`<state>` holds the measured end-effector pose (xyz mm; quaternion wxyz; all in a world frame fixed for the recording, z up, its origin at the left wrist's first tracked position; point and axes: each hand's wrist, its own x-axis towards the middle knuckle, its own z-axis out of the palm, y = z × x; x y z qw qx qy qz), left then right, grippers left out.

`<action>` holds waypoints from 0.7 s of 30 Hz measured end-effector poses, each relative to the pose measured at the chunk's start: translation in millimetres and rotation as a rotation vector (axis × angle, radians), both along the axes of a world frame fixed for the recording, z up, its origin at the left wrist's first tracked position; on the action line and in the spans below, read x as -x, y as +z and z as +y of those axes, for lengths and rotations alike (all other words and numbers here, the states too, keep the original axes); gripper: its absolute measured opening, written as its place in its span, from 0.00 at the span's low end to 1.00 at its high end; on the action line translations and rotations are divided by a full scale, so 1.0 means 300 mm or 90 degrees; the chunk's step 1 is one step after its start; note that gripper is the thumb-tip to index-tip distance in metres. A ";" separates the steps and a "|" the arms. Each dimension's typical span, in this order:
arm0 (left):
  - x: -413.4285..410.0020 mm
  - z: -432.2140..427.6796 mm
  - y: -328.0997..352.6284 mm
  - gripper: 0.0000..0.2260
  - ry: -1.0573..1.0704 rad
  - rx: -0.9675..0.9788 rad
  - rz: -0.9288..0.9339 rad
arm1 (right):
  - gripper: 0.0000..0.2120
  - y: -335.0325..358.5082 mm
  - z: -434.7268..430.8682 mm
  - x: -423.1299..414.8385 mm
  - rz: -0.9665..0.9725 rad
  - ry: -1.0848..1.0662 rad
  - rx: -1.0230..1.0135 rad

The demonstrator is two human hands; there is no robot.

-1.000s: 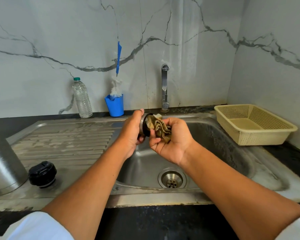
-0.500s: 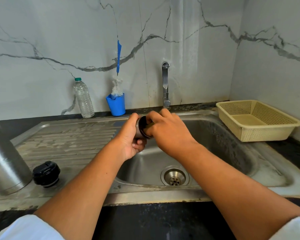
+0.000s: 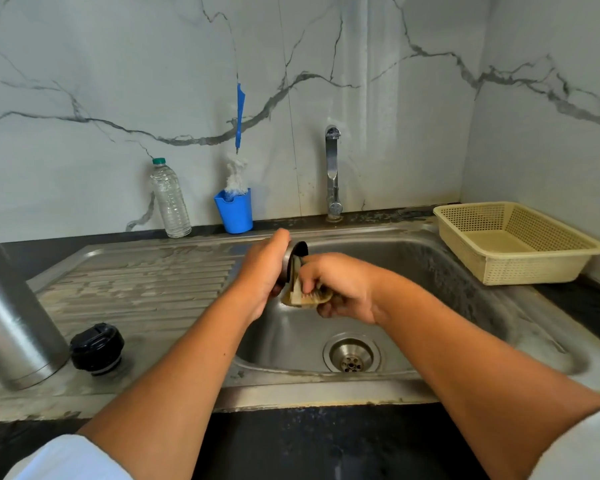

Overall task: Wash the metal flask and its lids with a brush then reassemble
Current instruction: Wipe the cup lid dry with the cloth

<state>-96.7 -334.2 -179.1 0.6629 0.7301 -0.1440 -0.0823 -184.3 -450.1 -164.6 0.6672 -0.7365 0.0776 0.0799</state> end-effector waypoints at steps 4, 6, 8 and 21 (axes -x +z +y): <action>0.002 -0.016 -0.004 0.15 -0.030 -0.003 -0.108 | 0.08 -0.012 -0.083 0.006 0.097 0.063 -0.427; 0.005 -0.023 -0.002 0.15 -0.033 0.004 -0.134 | 0.09 -0.013 -0.108 0.002 0.084 0.051 -0.516; 0.001 -0.020 0.005 0.14 -0.002 0.037 -0.107 | 0.09 -0.010 -0.126 0.001 0.062 0.030 -0.566; -0.040 0.030 0.007 0.14 0.043 0.149 0.044 | 0.20 0.005 -0.134 -0.006 -0.052 -0.106 -0.580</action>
